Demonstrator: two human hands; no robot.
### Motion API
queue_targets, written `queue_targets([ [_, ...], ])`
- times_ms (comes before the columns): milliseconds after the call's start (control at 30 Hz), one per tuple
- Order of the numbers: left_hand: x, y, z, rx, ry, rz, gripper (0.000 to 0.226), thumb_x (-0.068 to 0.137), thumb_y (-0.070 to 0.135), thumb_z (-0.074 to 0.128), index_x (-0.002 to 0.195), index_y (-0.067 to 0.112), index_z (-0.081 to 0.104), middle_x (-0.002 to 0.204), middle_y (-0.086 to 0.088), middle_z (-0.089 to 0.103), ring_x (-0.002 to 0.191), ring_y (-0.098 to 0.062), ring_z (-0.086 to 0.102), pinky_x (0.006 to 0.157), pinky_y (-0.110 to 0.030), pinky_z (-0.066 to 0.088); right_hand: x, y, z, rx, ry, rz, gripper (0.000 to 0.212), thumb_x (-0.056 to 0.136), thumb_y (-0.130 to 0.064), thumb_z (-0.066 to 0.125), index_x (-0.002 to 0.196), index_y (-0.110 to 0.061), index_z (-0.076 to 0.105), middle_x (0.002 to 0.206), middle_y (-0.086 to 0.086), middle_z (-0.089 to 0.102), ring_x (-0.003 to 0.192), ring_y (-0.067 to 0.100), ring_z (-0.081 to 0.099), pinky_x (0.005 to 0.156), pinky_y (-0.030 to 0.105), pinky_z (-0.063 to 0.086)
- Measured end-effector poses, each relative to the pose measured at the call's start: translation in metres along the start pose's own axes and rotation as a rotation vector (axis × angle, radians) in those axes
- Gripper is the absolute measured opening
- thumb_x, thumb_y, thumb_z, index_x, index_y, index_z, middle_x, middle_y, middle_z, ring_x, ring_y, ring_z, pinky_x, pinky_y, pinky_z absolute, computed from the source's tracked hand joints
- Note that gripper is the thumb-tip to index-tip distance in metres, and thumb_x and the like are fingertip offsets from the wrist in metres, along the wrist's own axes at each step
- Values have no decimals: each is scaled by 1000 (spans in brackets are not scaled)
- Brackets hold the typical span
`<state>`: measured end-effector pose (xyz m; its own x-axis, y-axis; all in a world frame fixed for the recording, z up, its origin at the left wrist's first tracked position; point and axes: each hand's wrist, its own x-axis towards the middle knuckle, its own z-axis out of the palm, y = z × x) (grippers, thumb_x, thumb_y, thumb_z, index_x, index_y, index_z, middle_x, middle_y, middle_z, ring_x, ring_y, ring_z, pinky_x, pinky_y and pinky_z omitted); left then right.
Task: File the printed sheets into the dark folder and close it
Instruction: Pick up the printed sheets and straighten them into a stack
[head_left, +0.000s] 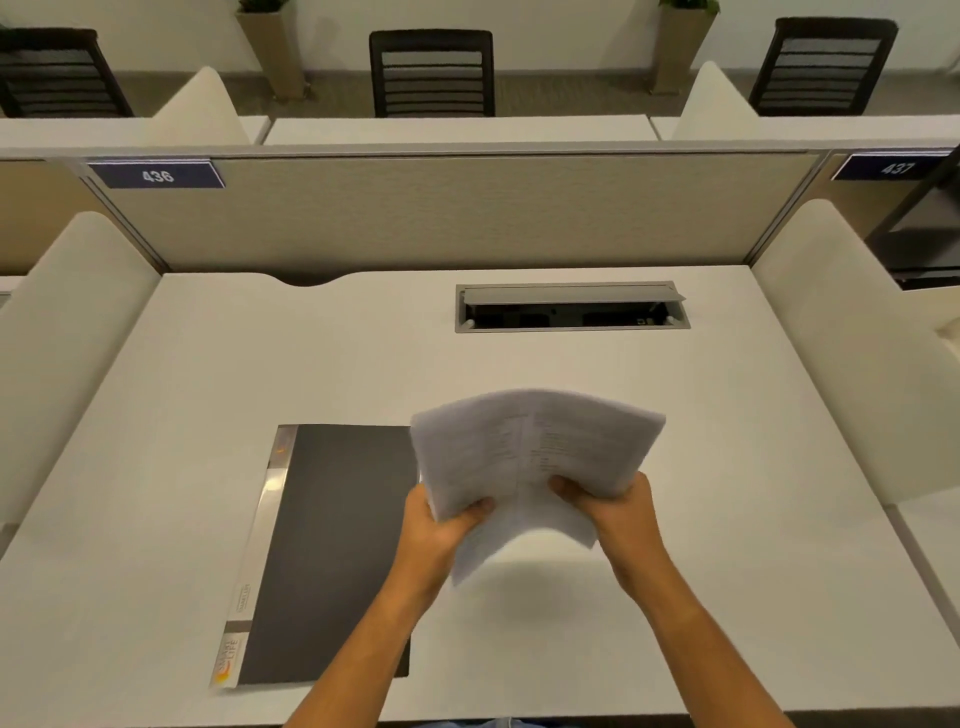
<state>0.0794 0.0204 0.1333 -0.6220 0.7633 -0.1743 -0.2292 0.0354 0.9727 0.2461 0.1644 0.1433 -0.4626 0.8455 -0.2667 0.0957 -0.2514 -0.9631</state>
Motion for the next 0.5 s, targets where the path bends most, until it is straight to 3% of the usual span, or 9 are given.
queue_targets([
  [133, -6, -10, 18, 98, 83, 89, 57, 95, 2, 75, 112, 57, 70, 109, 16, 78, 105, -12, 74, 86, -31, 64, -10, 15, 22, 55, 115, -56, 30, 90, -1, 84, 109, -23, 82, 100, 2, 86, 93, 21, 82, 78, 35, 69],
  [233, -9, -34, 26, 185, 115, 31, 44, 101, 25, 69, 110, 68, 66, 109, 23, 76, 103, -9, 74, 86, -23, 61, -10, 44, 27, 8, 182, 35, 20, 90, -8, 85, 94, -27, 82, 87, -2, 85, 89, 29, 80, 74, 34, 67],
  [300, -11, -52, 24, 241, 99, -18, 26, 102, 39, 65, 106, 64, 68, 102, 9, 78, 93, -13, 75, 82, -26, 60, -9, 61, 27, -35, 207, 92, 20, 91, -9, 85, 89, -28, 81, 83, -2, 85, 91, 36, 79, 74, 35, 66],
  [333, -13, -59, 23, 265, 99, -17, 31, 105, 32, 63, 107, 62, 70, 102, 9, 78, 94, -13, 75, 84, -26, 60, -9, 66, 26, -45, 218, 105, 19, 92, -8, 85, 92, -27, 80, 86, -1, 84, 93, 37, 79, 76, 37, 67],
  [400, -16, -63, 23, 276, 114, 15, 42, 107, 13, 59, 115, 52, 69, 108, 21, 77, 105, -9, 74, 89, -24, 61, -11, 69, 21, -40, 234, 111, 18, 93, -7, 83, 96, -24, 80, 89, 4, 84, 94, 36, 79, 80, 45, 68],
  [500, -20, -60, 26, 279, 114, 65, 40, 106, 3, 57, 124, 38, 66, 113, 29, 75, 111, -6, 71, 91, -20, 59, -13, 73, 15, -26, 237, 107, 22, 94, -6, 82, 94, -28, 80, 90, 6, 83, 90, 32, 78, 79, 48, 68],
])
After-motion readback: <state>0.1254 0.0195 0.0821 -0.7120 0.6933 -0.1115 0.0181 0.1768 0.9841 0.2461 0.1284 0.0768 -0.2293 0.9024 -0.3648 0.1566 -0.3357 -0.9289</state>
